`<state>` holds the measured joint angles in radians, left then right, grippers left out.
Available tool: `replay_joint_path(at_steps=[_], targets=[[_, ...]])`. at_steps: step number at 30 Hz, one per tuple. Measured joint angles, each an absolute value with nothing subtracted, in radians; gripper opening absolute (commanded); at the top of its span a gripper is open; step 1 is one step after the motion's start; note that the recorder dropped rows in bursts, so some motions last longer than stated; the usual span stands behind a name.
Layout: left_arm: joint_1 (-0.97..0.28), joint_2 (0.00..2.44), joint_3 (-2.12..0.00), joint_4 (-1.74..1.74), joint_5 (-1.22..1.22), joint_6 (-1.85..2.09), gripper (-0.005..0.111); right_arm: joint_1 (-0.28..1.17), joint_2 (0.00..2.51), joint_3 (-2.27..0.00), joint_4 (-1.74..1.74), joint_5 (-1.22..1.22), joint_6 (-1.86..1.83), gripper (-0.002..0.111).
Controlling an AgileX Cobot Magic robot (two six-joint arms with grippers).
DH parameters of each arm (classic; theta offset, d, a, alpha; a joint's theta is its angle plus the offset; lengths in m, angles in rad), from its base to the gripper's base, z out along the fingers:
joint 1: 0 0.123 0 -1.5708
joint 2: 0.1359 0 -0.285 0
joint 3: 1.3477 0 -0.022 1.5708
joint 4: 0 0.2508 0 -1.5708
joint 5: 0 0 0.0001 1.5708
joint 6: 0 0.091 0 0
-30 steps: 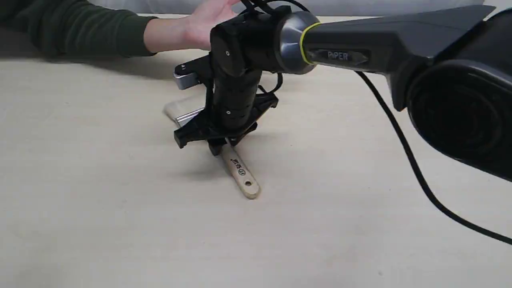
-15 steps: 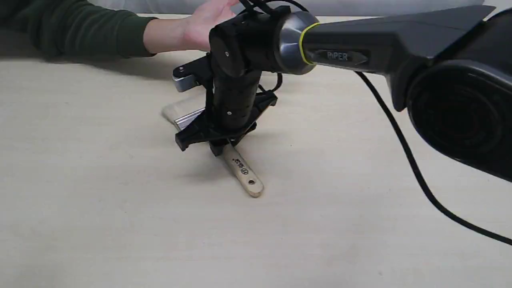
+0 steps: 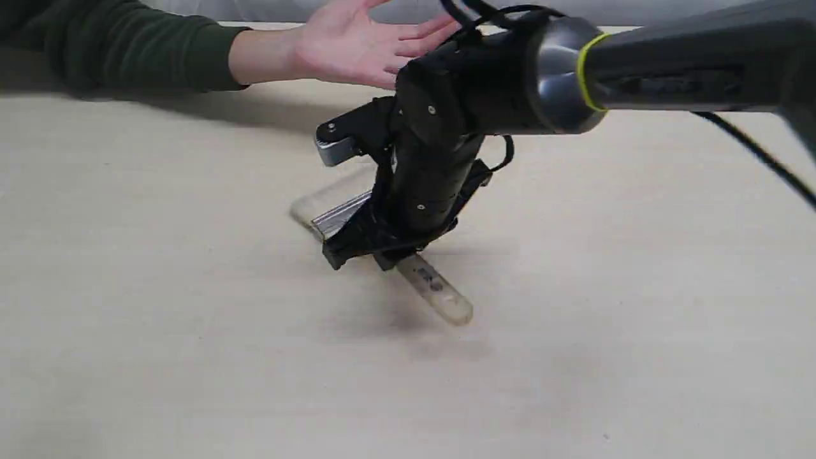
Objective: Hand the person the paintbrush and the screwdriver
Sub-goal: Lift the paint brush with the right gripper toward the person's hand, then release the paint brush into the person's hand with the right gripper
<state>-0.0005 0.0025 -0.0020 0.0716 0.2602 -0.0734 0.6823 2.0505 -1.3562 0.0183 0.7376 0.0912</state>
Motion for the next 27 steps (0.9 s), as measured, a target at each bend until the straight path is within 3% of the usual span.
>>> replay_joint_path(at_steps=[12, 27], targets=[[0.000, 0.002, -0.002, 0.072, 0.260, -0.073, 0.000, 0.682, 1.753, -1.226, 0.018, 0.666, 0.091, 0.004], [0.000, 0.002, -0.002, 0.072, 0.260, -0.073, 0.000, 0.681, 1.654, -1.251, -0.013, 0.606, 0.095, 0.004]])
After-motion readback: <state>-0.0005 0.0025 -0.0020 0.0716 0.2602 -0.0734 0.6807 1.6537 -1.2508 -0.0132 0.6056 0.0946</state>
